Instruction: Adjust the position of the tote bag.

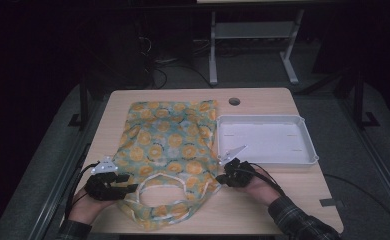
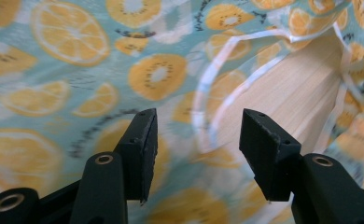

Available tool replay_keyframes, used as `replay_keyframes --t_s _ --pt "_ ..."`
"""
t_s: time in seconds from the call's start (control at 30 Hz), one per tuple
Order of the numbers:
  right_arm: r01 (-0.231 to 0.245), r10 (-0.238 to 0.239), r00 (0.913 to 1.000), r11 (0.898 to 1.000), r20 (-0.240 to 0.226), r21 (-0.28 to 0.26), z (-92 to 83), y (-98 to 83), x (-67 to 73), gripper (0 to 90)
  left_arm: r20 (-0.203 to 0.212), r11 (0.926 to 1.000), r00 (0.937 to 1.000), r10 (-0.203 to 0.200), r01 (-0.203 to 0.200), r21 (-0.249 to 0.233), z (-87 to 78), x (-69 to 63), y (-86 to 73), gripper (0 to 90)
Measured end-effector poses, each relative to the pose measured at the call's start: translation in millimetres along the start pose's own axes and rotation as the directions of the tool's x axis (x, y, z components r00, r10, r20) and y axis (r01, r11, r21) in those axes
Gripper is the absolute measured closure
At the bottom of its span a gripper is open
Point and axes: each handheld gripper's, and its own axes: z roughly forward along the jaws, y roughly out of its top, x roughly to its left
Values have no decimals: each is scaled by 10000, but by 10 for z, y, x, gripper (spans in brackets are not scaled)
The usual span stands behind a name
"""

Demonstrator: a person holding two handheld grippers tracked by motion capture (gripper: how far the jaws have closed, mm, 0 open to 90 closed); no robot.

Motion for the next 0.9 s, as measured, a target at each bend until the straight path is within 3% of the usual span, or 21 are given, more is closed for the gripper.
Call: replay_keyframes --t_s 0.07,0.2,0.27,0.3,0.33,0.5,0.67,0.9 --pt "-247 247 9997 9997 33 -5 -37 -19 -53 900 -17 10000 10000 17 -17 -20 -4 6 0 464" --pt "-260 261 9996 9997 -57 23 -61 -41 -100 884 0 9999 9999 159 -159 19 -18 -6 -2 464" --pt "-109 109 9998 9999 -188 28 -91 -40 -92 786 18 9996 9996 299 -299 -3 -29 -18 0 461" --pt "-90 80 9991 9996 -405 -263 -145 -34 -73 713 44 9995 9995 324 -324 16 -34 -24 -1 456" --pt "-90 80 9991 9996 -405 -263 -145 -34 -73 713 37 9990 9990 451 -451 52 -38 -23 -3 456" --pt "493 -543 9965 9957 -633 -786 -242 48 12 534 302 9973 9975 646 -655 330 -29 -60 -47 418" --pt "1294 -1412 9856 9840 -933 -1227 -204 163 140 460 575 9931 9934 997 -1029 557 -32 -119 -118 339" --pt "1976 -2090 9697 9754 -1265 -975 -63 224 311 371 738 9827 9878 1374 -1453 1152 37 -157 -214 246"
